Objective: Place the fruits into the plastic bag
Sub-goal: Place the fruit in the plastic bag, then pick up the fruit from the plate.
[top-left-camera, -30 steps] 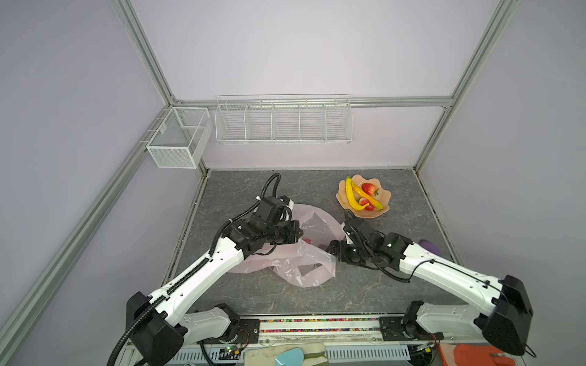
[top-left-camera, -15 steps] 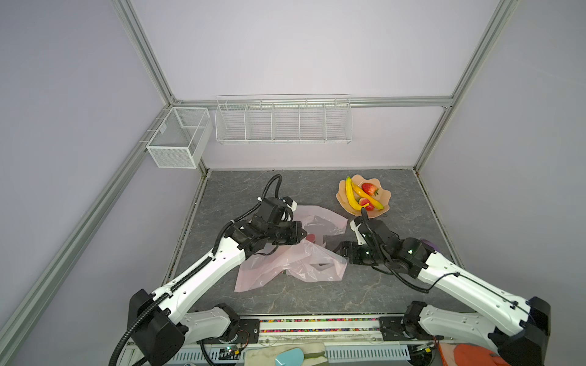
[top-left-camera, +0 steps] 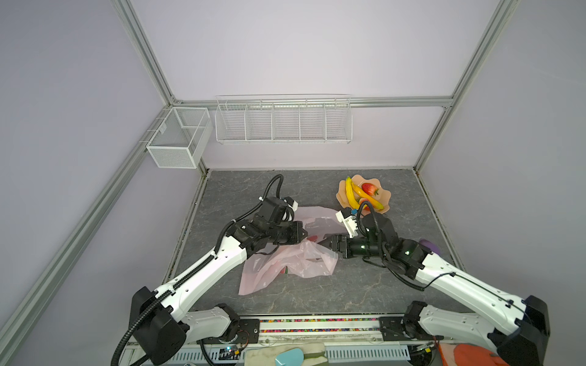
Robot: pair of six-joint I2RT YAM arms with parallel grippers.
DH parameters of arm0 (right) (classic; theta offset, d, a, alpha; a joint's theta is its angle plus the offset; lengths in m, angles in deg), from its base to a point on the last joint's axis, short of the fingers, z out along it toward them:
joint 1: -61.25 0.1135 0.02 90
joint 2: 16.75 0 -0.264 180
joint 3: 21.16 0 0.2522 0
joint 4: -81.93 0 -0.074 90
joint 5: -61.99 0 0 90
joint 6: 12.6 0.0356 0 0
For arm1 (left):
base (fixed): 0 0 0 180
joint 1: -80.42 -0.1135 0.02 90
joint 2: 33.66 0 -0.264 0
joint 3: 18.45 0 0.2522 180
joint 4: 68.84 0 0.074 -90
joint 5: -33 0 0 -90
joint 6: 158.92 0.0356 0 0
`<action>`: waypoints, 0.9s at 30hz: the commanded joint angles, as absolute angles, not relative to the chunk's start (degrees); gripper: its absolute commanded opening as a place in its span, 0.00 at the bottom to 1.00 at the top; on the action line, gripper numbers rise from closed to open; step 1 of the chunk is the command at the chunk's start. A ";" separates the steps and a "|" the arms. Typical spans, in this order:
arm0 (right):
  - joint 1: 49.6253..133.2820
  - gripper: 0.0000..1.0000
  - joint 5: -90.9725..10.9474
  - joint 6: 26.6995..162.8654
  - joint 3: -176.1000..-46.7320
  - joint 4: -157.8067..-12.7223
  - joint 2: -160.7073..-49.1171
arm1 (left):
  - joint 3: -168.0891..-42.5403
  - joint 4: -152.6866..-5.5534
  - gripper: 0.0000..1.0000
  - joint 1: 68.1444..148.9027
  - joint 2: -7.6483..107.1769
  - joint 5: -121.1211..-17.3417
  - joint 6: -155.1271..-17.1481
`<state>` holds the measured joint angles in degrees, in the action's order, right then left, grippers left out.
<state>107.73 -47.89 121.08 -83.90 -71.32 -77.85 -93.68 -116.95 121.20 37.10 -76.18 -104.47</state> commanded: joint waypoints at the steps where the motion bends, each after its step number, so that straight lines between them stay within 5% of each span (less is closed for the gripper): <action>1: 107.35 0.89 -49.83 120.86 -84.92 -71.84 -78.08 | -94.09 -116.88 0.00 120.77 37.24 -75.11 -104.95; 10: 103.10 0.89 -27.74 126.00 -85.67 -50.75 -79.15 | -93.65 -116.73 0.00 120.77 37.03 -76.14 -104.78; 27: 92.68 0.89 -16.31 118.73 -95.24 -47.09 -87.36 | -93.55 -116.77 0.00 121.12 36.84 -76.73 -104.58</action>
